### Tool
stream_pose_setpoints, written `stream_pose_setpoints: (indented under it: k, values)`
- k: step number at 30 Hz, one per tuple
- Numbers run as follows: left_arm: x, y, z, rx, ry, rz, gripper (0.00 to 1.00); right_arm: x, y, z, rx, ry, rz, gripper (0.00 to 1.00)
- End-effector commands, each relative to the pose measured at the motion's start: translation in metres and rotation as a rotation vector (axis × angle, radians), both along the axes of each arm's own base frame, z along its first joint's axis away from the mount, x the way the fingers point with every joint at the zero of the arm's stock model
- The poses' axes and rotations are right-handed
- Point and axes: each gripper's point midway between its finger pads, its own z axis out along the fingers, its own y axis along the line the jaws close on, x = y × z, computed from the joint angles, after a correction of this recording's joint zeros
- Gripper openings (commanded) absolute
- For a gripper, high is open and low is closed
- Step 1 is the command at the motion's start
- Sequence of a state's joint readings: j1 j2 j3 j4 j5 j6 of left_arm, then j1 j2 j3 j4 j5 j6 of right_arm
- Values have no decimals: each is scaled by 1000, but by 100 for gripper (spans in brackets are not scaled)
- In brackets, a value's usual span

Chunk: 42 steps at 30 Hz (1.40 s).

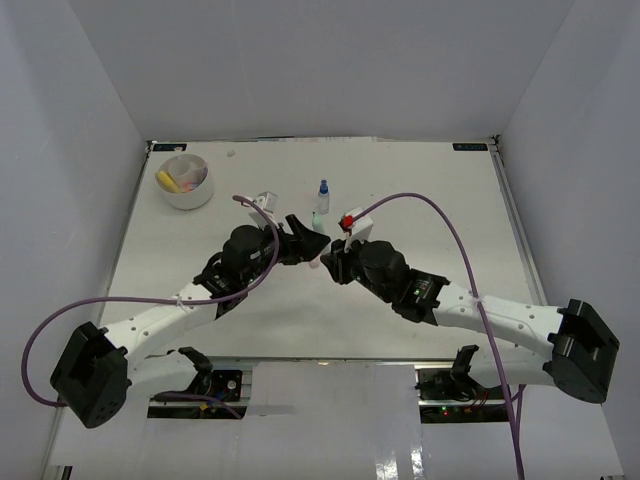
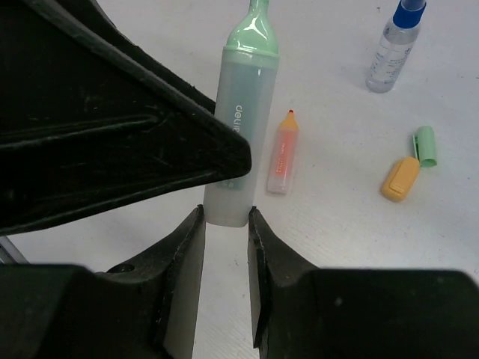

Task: Sort the stationery into containers
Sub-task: Pick up the pen from the center of the board, then close the pen cap on the pen.

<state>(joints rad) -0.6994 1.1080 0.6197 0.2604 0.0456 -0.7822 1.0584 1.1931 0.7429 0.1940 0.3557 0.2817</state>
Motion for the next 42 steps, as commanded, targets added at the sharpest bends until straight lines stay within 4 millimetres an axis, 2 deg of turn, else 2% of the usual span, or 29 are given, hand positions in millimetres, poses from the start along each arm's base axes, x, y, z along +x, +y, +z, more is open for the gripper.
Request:
stream_pose_setpoints:
  k: [1, 7, 16, 20, 25, 28, 31, 32, 35, 37, 38, 39, 40, 41, 42]
  values:
    - [17, -6, 39, -62, -108, 56, 81, 4, 0, 32, 116, -61, -41, 8]
    - [19, -19, 37, -61, -126, 39, 69, 3, -1, 32, 135, -67, -47, 8]
    - [18, -32, 36, -77, -134, 10, 59, 4, -2, 30, 133, -66, -50, 8]
    - [17, -36, 34, -71, -131, -4, 50, 3, -2, 29, 145, -59, -51, 8]
    - [14, -34, 32, -67, -142, -8, 32, 1, -4, 27, 141, -55, -53, 11]
    - [13, -34, 32, -51, -153, -18, 25, 2, -7, 23, 125, -53, -63, 20]
    - [12, -30, 30, -25, -166, -12, 19, 2, -10, 18, 99, -46, -66, 39]
    - [14, -27, 28, -12, -168, 0, 18, 2, -11, 16, 85, -48, -67, 54]
    - [19, -16, 25, 37, -175, 24, 16, 4, -21, 7, 26, -34, -93, 78]
    - [25, -2, 24, 80, -183, 45, 13, 5, -31, 0, -20, -15, -110, 88]
    - [26, 5, 17, 124, -179, 47, 13, 11, -39, -3, -37, -10, -130, 91]
    - [37, 18, 20, 138, -182, 78, 12, 14, -44, -4, -49, -4, -141, 94]
    - [35, 23, 24, 141, -187, 48, 12, 16, -52, -10, -85, 8, -149, 97]
    - [37, 31, 17, 171, -159, 44, 11, 26, -61, -7, -95, 10, -180, 95]
    - [49, 49, 26, 189, -174, 75, 11, 31, -66, -7, -110, 15, -188, 93]
